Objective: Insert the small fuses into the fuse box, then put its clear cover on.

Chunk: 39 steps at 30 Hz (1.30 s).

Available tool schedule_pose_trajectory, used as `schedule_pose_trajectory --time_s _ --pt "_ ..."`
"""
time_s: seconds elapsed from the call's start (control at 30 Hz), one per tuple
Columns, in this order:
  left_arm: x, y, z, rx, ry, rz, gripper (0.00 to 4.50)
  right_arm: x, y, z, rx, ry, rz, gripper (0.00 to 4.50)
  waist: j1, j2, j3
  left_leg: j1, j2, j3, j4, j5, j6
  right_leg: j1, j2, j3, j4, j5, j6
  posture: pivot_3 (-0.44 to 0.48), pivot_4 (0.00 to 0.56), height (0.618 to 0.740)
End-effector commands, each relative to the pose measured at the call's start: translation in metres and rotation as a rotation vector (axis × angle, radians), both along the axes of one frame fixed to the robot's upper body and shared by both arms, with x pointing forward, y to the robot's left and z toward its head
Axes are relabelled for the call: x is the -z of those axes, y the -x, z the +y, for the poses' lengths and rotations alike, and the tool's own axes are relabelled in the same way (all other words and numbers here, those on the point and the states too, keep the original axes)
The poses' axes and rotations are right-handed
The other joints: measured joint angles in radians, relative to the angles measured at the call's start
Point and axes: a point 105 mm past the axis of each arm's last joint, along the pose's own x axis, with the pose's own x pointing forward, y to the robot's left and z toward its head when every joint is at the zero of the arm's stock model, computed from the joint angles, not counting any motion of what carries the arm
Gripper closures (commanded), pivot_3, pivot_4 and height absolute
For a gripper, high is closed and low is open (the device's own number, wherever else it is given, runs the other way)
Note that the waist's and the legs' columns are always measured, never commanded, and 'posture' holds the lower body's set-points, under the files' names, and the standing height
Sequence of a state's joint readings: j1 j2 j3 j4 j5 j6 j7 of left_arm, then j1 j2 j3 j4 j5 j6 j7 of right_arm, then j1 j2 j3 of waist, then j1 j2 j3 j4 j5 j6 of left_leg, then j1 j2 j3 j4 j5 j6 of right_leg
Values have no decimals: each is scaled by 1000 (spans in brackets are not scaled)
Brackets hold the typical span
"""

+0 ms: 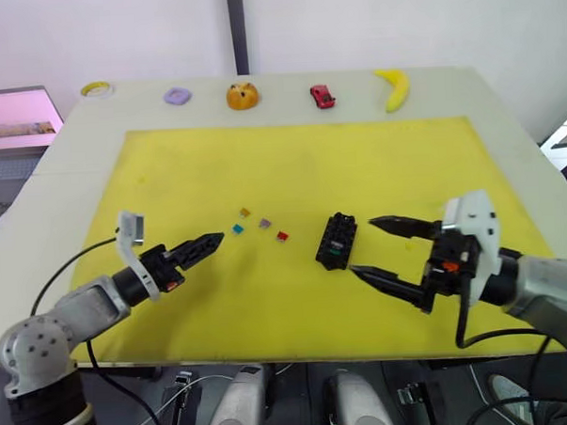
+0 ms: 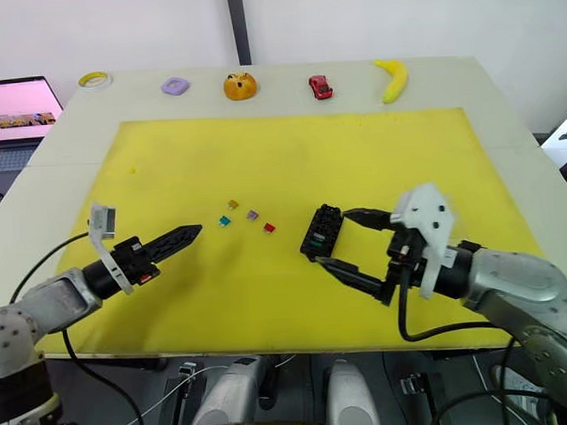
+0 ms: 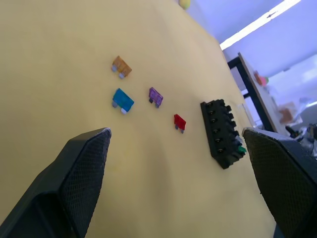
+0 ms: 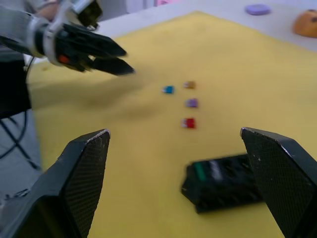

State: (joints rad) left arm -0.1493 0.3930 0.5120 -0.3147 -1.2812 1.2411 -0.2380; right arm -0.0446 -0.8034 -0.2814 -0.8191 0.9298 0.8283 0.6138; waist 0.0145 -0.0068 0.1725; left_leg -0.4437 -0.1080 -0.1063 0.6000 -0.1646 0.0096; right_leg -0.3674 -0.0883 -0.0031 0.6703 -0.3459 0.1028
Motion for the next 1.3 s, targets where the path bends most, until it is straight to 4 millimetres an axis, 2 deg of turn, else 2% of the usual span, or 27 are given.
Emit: schedule_pose_trajectory --time_s 0.03,0.37,0.73,1.3 --pt "-6 -5 -10 -13 47 -9 0 -4 -3 7 -21 -9 -33 63 0 -1 0 0 0 0 0 0 0 0 0 0 0 0 0 0 150 735" --pt "7 -16 -20 -90 115 102 0 -1 -10 21 -74 10 -44 63 -2 -1 -1 0 0 0 0 0 0 0 0 0 0 0 0 0 150 735" --pt "18 -26 -28 -141 243 182 0 4 -11 23 -67 12 -42 63 0 -1 -1 0 0 0 1 0 0 1 0 0 1 0 0 0 150 735" --pt "32 -31 -48 -88 193 249 0 5 -16 17 -38 34 -48 63 15 -1 -2 1 -1 0 2 0 0 2 0 0 0 0 0 0 150 735"
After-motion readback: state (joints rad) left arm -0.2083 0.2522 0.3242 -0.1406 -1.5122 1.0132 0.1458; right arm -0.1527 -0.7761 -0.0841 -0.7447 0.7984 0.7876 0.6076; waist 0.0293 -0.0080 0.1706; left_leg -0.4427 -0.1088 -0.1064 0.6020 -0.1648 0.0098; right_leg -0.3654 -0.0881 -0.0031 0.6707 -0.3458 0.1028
